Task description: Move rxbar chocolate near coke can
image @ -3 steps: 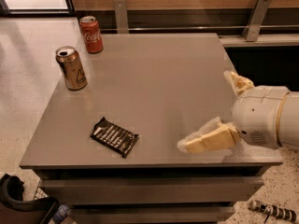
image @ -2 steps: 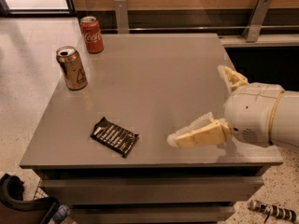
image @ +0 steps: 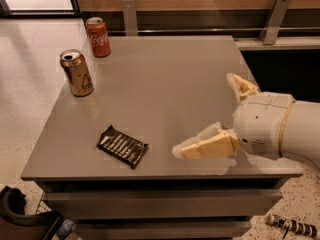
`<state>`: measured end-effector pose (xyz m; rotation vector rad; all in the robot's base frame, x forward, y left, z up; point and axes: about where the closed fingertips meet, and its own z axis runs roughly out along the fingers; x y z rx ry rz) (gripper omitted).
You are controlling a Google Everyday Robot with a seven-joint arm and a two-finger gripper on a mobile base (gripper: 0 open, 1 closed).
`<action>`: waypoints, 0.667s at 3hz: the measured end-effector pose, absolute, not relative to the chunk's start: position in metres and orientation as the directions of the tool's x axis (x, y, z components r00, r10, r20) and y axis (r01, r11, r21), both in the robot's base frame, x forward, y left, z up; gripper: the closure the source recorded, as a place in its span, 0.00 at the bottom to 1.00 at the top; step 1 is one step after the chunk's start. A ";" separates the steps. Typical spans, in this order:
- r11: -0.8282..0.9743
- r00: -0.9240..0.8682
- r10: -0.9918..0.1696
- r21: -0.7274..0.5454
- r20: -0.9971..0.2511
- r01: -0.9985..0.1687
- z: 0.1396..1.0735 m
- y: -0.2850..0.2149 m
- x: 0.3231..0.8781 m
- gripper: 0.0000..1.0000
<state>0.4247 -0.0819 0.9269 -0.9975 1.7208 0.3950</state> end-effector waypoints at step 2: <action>0.535 -0.059 -0.283 -0.106 -0.957 -0.838 0.887 -0.025 0.428 0.00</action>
Offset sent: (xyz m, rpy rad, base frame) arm 0.0058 0.0758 -0.0582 0.2428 0.0032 0.1528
